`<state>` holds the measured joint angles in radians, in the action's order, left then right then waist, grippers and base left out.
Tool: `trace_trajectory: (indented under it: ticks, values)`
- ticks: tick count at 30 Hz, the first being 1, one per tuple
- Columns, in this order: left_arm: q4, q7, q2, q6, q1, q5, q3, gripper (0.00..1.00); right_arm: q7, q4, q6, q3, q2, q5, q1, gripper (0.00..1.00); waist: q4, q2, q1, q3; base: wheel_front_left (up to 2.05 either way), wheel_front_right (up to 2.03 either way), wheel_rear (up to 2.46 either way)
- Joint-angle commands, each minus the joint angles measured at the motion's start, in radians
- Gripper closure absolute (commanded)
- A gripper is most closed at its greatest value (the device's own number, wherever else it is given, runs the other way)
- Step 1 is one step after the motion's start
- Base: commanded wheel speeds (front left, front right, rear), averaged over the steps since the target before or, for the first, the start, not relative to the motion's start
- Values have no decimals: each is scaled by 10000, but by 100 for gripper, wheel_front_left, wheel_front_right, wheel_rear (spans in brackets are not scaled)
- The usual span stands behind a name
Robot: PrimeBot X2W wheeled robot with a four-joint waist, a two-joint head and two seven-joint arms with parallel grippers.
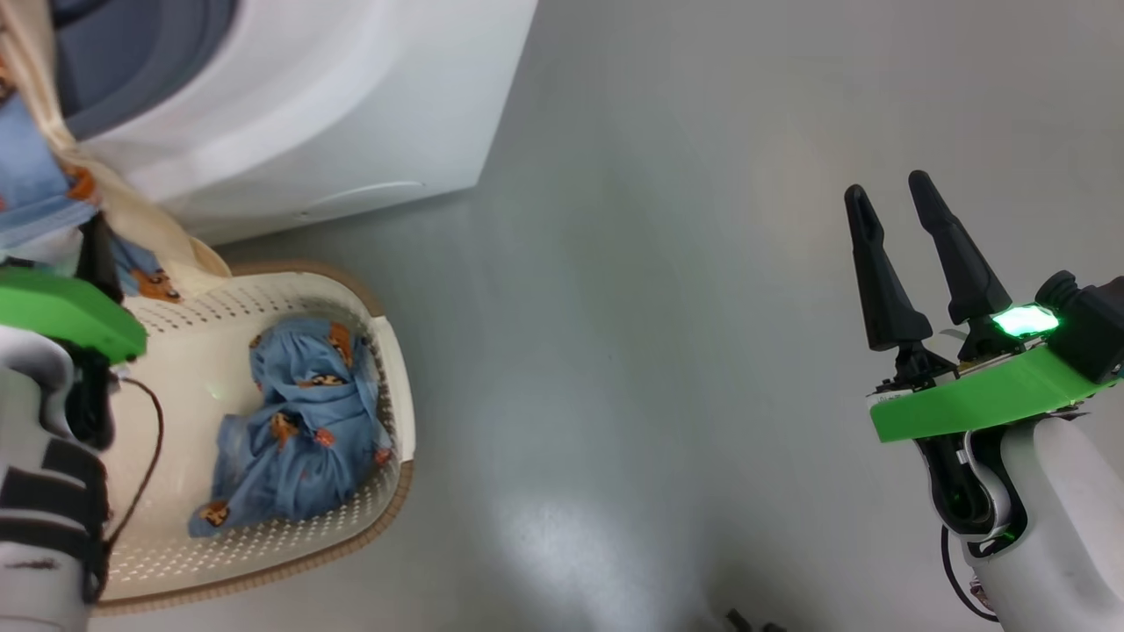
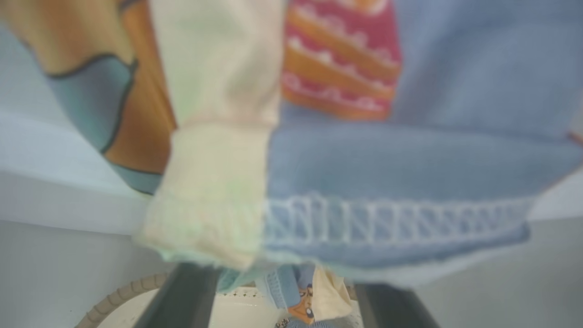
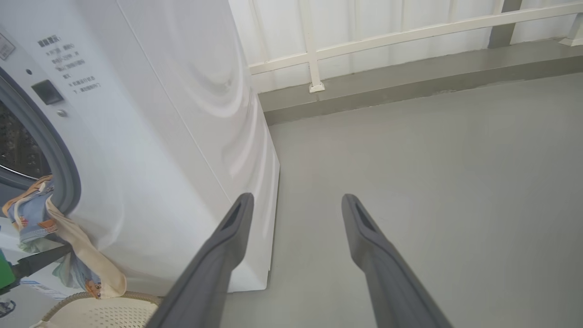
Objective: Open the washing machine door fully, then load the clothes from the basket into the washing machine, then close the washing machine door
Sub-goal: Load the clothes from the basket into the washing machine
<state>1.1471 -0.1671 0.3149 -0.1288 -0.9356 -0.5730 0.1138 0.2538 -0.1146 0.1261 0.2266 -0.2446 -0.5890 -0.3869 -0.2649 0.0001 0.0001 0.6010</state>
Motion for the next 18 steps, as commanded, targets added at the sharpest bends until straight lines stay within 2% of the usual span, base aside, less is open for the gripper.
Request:
trace_trajectory:
  ticks: [1, 10, 11, 12, 18]
  values:
    - [-45, -82, 489, -17, -173, -81, -182, 0, 80, 234, 46, 92, -79, 107, 69, 0, -186, -1, -1, 240, 0, 0, 0]
    - [305, -537, 620, -18, -802, -187, -122, 0, 80, 233, 46, 48, -85, 140, -37, 0, -180, -1, -1, 407, 0, 0, 0]
    - [347, -586, 609, -18, -822, -189, -112, 8, 80, 222, 46, 49, -85, 145, -43, 0, -169, -1, -1, 402, 0, 0, 0]
    - [380, -623, 590, -18, -822, -200, -92, 100, 80, 210, 46, 47, -87, 150, -49, 0, -154, -1, -1, 394, 0, 0, 0]
    - [433, -800, 457, -18, -634, -271, 68, 100, 80, 140, 46, 75, -111, 158, -66, 0, 13, -1, -1, 167, 0, 0, 0]
